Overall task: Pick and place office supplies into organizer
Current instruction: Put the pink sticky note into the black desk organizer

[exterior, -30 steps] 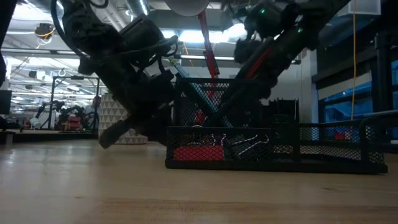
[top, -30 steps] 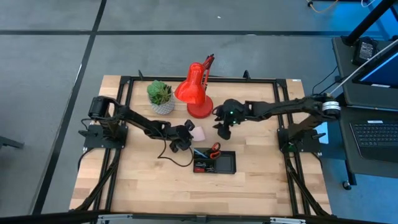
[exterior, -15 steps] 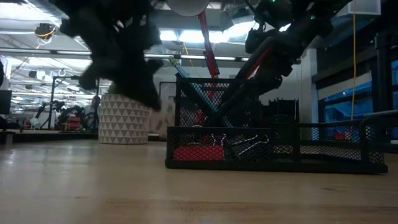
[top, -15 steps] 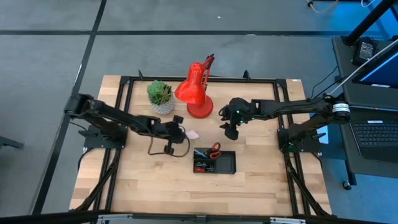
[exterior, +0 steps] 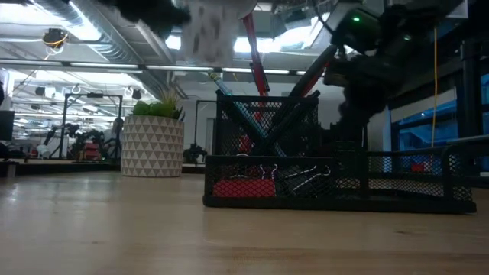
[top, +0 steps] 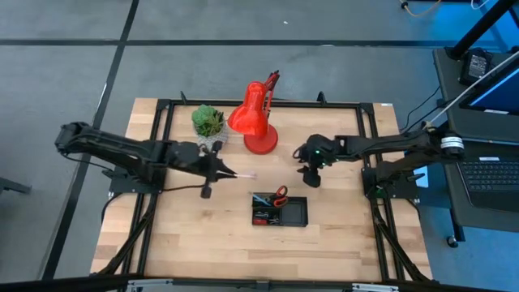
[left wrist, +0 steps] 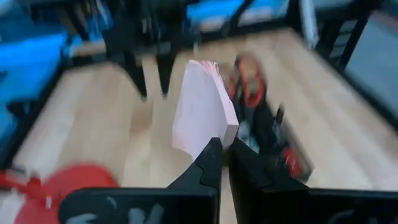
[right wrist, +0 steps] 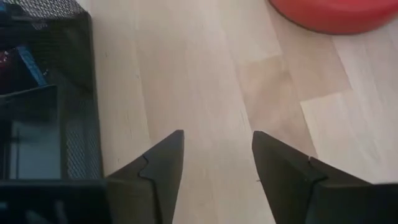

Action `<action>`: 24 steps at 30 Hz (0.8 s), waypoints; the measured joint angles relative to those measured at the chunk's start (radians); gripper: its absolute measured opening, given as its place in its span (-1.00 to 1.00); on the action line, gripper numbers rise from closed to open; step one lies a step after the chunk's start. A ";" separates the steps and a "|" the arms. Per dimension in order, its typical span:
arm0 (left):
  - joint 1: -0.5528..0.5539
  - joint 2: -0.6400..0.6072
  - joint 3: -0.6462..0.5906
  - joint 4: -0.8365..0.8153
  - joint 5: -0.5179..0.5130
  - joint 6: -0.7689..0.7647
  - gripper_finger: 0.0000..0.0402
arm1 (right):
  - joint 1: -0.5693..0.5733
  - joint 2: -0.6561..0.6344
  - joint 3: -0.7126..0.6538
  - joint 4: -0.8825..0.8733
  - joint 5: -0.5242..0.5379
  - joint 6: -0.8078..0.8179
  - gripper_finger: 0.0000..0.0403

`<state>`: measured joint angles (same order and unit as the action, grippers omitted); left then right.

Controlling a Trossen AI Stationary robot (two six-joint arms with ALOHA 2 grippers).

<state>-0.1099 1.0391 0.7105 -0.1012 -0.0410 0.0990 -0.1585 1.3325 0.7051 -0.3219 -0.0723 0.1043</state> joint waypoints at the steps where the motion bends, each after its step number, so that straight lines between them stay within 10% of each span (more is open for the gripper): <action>1: -0.009 -0.012 0.000 0.028 0.000 0.000 -0.96 | 0.000 -0.021 -0.028 0.026 0.000 0.009 -0.04; 14: -0.224 0.148 0.013 0.418 -0.103 0.211 -0.97 | 0.000 -0.260 -0.369 0.192 -0.006 0.290 -0.04; 24: -0.386 0.525 0.297 0.442 -0.354 0.352 -0.97 | 0.071 -0.281 -0.536 0.373 -0.008 0.441 -0.04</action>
<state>-0.4961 1.5642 1.0079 0.3409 -0.3950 0.4509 -0.0875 1.0518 0.1692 0.0511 -0.0804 0.5448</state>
